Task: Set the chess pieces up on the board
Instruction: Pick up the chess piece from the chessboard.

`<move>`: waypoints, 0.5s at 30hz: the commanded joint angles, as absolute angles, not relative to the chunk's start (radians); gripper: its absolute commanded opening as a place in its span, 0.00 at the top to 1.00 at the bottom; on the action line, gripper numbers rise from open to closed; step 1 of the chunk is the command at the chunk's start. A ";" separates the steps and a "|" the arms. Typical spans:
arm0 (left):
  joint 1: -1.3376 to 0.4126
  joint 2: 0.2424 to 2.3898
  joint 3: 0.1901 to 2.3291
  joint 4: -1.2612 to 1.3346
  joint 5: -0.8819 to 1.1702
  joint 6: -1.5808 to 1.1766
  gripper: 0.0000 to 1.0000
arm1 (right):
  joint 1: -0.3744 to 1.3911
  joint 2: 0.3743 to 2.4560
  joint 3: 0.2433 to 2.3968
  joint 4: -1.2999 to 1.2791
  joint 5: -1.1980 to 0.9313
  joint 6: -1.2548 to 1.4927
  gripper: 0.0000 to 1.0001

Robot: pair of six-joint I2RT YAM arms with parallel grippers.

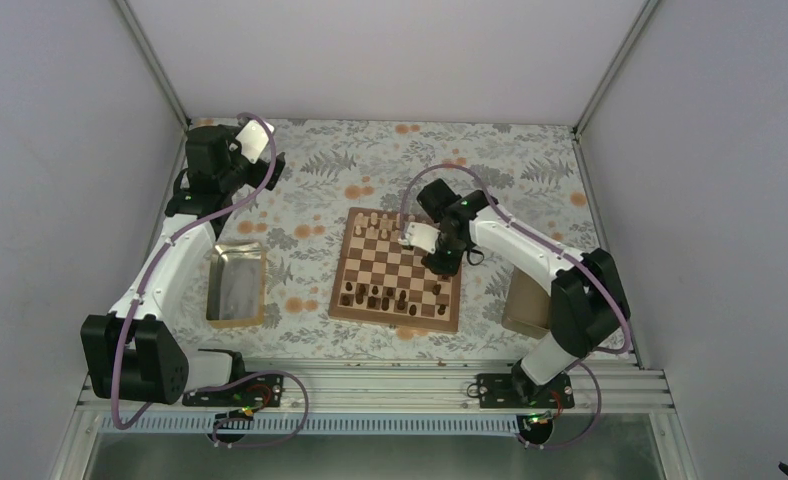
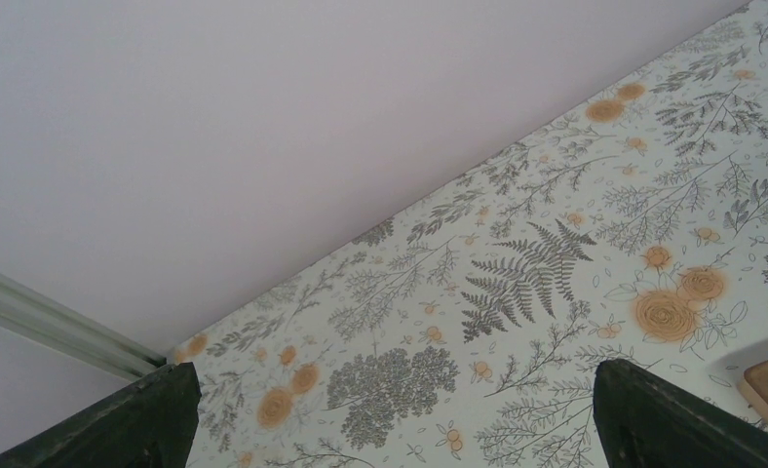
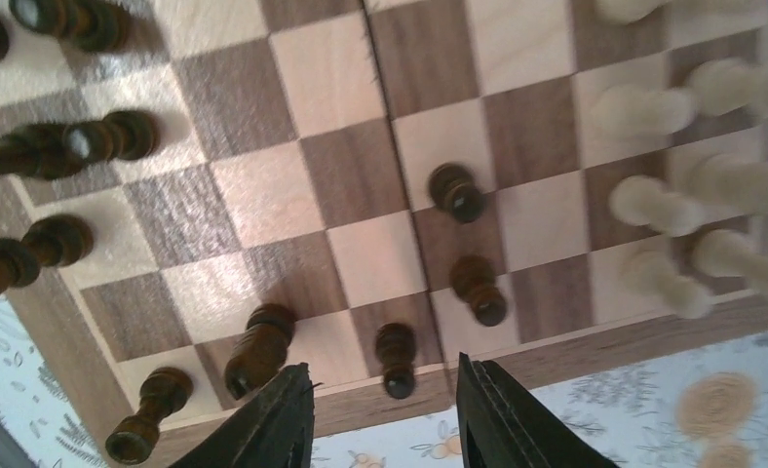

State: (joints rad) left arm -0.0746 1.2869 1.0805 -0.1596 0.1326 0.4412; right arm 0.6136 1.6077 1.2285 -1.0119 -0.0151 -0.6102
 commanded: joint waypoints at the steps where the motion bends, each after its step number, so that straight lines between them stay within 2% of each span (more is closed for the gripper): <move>1: -0.071 1.290 1.088 -0.162 0.152 0.445 0.00 | 0.611 1.583 1.172 -1.000 -0.067 -0.630 0.58; 15: -0.071 1.295 1.093 -0.166 0.158 0.445 0.00 | 0.611 1.597 1.087 -0.939 -0.074 -0.645 0.57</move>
State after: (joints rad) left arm -0.0746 1.2896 1.0805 -0.1600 0.1406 0.4412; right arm 0.6136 1.5940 1.1118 -0.9730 -0.0589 -0.6285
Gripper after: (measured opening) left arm 0.999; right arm 0.433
